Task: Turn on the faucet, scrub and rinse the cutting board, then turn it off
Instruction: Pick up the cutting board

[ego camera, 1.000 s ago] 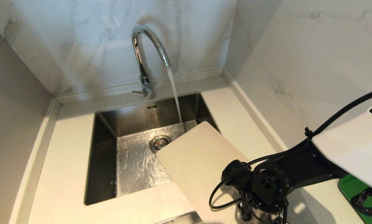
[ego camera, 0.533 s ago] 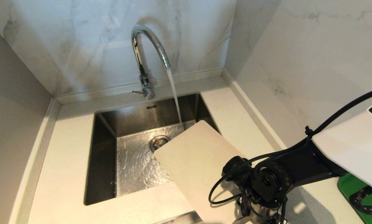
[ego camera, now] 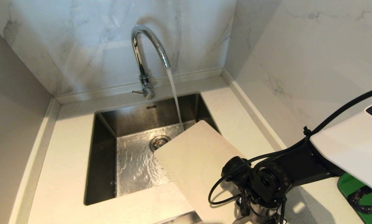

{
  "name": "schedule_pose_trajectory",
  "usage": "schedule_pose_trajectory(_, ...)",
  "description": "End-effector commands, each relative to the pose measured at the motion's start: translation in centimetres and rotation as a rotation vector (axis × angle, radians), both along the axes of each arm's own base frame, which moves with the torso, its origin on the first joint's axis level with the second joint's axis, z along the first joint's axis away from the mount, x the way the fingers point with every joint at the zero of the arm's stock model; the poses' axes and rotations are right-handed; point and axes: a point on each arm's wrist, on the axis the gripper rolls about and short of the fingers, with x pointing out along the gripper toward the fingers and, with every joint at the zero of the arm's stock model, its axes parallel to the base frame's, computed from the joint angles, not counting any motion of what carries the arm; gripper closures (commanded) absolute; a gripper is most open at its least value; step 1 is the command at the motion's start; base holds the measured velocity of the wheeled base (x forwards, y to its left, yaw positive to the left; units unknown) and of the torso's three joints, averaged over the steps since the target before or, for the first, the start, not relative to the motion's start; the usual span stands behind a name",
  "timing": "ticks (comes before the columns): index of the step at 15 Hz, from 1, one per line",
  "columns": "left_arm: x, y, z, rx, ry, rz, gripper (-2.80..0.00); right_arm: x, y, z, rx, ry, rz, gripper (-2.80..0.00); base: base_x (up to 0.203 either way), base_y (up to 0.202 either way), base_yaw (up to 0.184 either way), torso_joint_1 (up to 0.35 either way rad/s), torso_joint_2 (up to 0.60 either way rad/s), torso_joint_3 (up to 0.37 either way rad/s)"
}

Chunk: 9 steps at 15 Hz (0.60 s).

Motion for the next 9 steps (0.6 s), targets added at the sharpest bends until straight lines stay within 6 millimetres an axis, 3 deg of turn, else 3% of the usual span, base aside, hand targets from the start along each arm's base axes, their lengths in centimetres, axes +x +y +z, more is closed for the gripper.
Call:
schedule_pose_trajectory(1, -0.01, 0.00, -0.01, -0.001, -0.001, 0.000, 0.00, -0.04, 0.00, 0.10, 0.007, -0.001, -0.007, 0.00, 0.000, 0.000, 0.000, 0.000, 0.00, 0.000)
schedule_pose_trajectory(9, -0.01, 0.00, -0.01, -0.001, -0.001, 0.001, 0.00, -0.05, 0.21, 0.23, 0.069, 0.023, 0.000, 0.00, 0.000, 0.000, 0.000, 0.000, 0.00, 0.000)
